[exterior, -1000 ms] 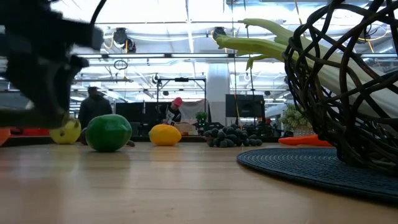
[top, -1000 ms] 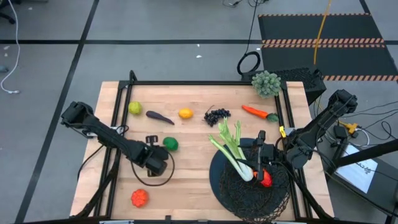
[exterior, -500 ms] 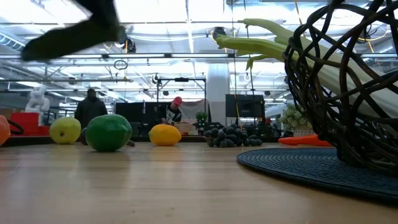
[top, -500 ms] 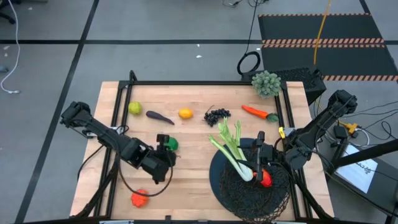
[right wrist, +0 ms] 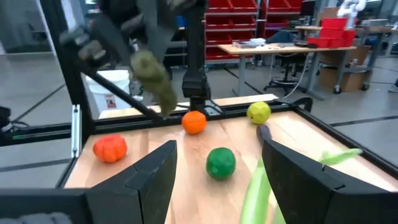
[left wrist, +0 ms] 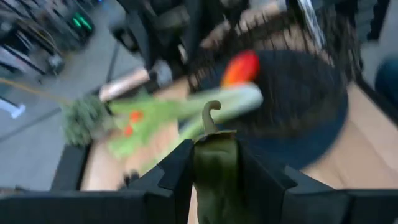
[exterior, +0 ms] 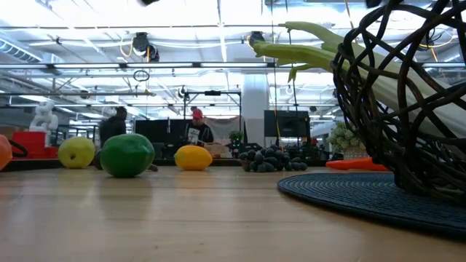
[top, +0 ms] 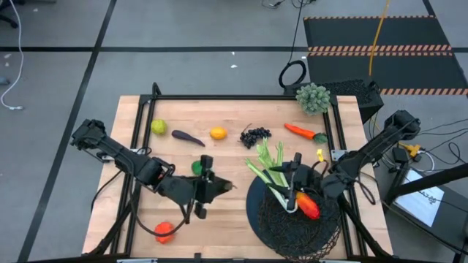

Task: Build produce basket
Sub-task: Put the green chili pepper into the wire basket

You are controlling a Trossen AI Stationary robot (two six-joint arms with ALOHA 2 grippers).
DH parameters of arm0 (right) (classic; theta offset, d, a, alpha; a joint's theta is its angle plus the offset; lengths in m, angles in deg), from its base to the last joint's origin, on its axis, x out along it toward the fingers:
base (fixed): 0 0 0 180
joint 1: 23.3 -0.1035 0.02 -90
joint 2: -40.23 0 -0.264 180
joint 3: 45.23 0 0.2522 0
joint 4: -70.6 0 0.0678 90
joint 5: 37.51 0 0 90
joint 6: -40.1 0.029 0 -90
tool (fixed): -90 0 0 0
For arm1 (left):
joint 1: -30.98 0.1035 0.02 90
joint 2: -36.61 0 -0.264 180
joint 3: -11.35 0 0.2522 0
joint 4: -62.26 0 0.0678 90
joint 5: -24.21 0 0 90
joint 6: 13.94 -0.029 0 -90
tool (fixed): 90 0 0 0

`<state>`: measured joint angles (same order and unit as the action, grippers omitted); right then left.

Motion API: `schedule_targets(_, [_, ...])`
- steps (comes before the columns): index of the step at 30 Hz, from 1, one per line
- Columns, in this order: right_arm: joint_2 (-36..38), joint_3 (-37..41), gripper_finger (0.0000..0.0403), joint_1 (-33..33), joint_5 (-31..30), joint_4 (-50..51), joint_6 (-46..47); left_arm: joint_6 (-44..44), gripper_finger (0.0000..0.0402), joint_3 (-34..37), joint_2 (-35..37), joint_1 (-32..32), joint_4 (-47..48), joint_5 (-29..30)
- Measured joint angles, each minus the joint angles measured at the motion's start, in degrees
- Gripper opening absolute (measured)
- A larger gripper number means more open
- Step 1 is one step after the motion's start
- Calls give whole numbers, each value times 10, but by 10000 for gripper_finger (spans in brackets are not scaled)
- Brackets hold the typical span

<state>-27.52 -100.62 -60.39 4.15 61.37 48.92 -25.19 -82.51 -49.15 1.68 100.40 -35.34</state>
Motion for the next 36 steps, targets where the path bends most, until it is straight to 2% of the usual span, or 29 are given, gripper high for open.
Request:
schedule_targets(8, [-41,0,230,39,63,-89,-9,-48,118,0,-10,21,-173,-27])
schedule_targets(15, [-75,0,230,52,67,-168,-40,-57,118,0,-68,43,-294,-51])
schedule_targets(21, [-82,0,230,52,68,-184,-52,-79,118,0,-112,46,-363,-49])
schedule_targets(25, [-82,0,230,52,93,-186,-60,-81,118,0,-117,47,-380,-53])
schedule_targets(29, [-81,0,230,52,94,-181,-81,-82,118,0,-116,48,-374,-49])
schedule_targets(36, [-82,0,230,50,116,-175,-91,-101,118,1,-94,40,-348,4])
